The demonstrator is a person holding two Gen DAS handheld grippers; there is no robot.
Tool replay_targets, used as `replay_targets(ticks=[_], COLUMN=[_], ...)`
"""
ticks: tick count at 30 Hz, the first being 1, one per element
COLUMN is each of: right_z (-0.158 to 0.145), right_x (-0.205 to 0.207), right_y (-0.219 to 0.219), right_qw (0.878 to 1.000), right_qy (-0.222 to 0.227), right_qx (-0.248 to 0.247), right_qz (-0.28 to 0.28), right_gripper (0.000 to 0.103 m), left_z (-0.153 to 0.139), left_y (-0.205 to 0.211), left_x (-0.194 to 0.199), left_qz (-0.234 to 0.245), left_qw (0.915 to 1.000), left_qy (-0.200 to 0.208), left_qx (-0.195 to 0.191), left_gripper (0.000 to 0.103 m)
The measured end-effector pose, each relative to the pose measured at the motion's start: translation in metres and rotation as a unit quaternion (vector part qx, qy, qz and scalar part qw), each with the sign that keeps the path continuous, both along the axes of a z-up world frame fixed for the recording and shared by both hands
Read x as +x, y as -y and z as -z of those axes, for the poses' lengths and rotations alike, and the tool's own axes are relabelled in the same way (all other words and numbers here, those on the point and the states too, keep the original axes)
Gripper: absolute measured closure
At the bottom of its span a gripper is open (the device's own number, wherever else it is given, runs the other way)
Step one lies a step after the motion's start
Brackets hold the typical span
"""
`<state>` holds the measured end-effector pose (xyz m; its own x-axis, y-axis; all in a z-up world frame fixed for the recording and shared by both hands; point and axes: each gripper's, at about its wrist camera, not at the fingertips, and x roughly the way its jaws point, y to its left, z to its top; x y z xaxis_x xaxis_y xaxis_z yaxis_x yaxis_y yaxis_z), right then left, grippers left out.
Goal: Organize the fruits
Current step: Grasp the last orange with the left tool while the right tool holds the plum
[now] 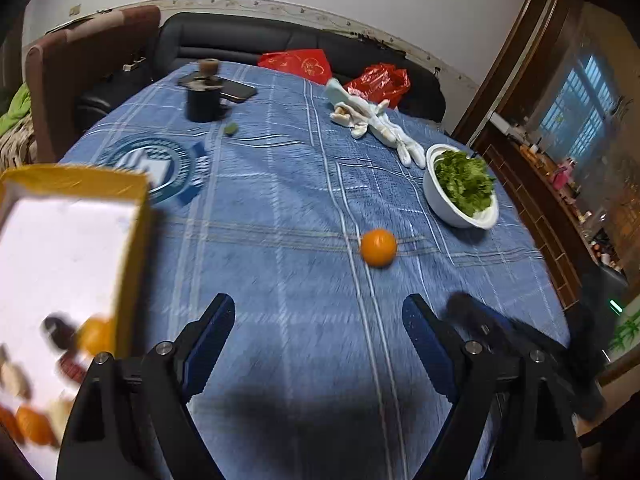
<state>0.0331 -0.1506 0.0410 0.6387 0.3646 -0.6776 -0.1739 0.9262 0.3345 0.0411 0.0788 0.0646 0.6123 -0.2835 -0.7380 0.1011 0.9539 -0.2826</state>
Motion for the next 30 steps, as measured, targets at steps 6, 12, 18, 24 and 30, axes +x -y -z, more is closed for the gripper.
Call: replay_targets(ticks=[6,12,18,24,30], right_z=[0.0,0.004,0.006,0.006,0.007], right_x=[0.002,0.005,0.006,0.007,0.006], right_y=[0.018,0.028,0.028,0.027,0.027], right_qw=[1.0,0.999,0.999,0.999,0.999], right_qy=[-0.009,-0.022,-0.026,-0.025,-0.022], right_qx=[0.02,0.036,0.037,0.033,0.036], right_qz=[0.017,0.033,0.031,0.032,0.03], right_gripper=[0.074,0.074,0.074,0.074,0.074], left_z=[0.013,0.028,0.051,0.045,0.011], left_y=[0.046,0.081,0.091,0.085,0.052], left_x=[0.042,0.068,0.077,0.063,0.026], left_qz=[0.031,0.065,0.084,0.063,0.037], left_qw=[0.9987,0.9941,0.992,0.995,0.9981], left_qy=[0.01,0.017,-0.012,-0.007,0.02], left_qx=[0.039,0.085,0.093,0.077,0.046], left_gripper=[0.018,0.018,0.068,0.069,0.069])
